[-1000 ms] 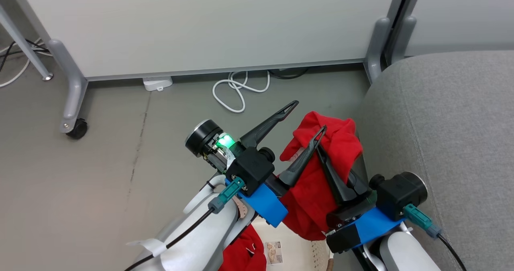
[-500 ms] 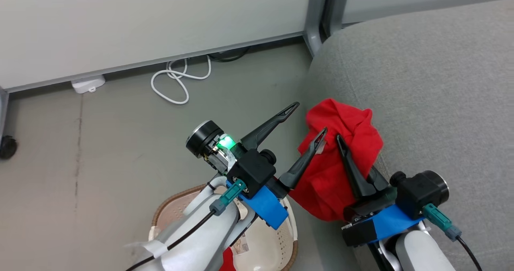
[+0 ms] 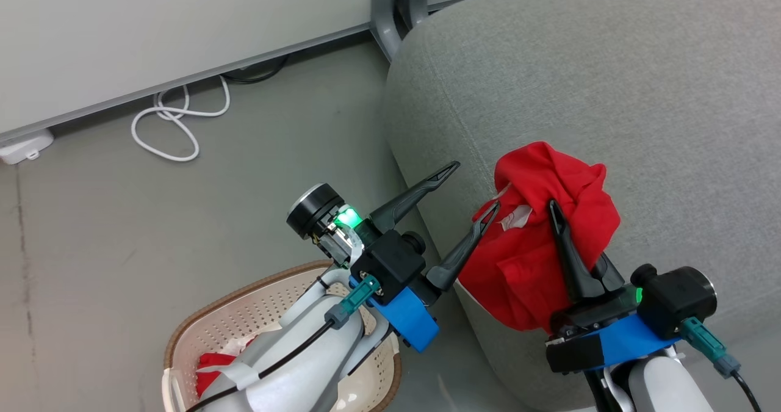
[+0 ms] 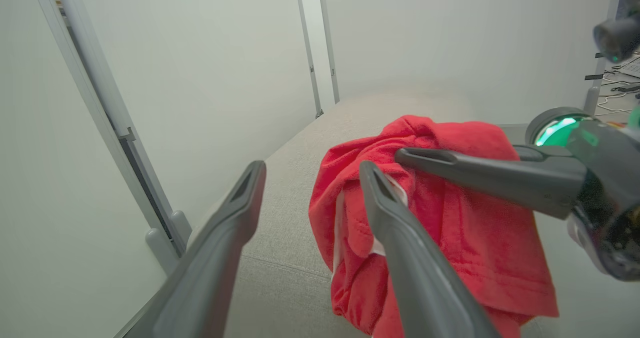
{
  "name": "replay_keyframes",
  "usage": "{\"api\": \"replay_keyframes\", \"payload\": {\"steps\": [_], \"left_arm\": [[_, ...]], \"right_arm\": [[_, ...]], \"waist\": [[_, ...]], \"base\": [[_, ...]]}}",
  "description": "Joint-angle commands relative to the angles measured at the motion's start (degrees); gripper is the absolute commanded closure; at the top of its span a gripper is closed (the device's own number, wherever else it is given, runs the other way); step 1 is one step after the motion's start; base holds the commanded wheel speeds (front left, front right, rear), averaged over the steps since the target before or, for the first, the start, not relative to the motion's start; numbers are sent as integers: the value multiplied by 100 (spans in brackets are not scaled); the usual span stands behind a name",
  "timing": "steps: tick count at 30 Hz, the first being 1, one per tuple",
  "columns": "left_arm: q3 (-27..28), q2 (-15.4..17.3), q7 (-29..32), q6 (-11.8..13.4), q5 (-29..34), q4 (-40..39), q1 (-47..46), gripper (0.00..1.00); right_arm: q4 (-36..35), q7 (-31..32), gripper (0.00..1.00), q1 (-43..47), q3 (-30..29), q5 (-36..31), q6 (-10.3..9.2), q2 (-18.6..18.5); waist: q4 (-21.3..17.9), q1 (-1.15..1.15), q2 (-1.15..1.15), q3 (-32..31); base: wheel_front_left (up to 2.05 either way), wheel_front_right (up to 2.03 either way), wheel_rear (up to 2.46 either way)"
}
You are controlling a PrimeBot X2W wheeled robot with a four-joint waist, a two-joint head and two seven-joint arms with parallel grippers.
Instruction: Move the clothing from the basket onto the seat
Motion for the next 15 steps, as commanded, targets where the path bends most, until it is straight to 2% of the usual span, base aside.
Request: {"api": "replay_keyframes", "payload": {"steps": [1, 8, 15], "left_arm": [[-19, 27, -17, -11, -16, 28, -104, 0], [-74, 65, -17, -11, -22, 83, -132, 0], [-52, 72, -17, -11, -24, 57, -117, 0]], "right_arm": [[-47, -20, 100, 86, -52, 51, 2, -9], [-123, -20, 100, 210, -217, 112, 3, -8], [-319, -20, 100, -26, -463, 97, 3, -9]], "waist": [[-127, 0, 0, -6], [-401, 0, 0, 82], [-364, 0, 0, 144]], "base": [[0, 0, 0], [0, 0, 0], [0, 0, 0]]}}
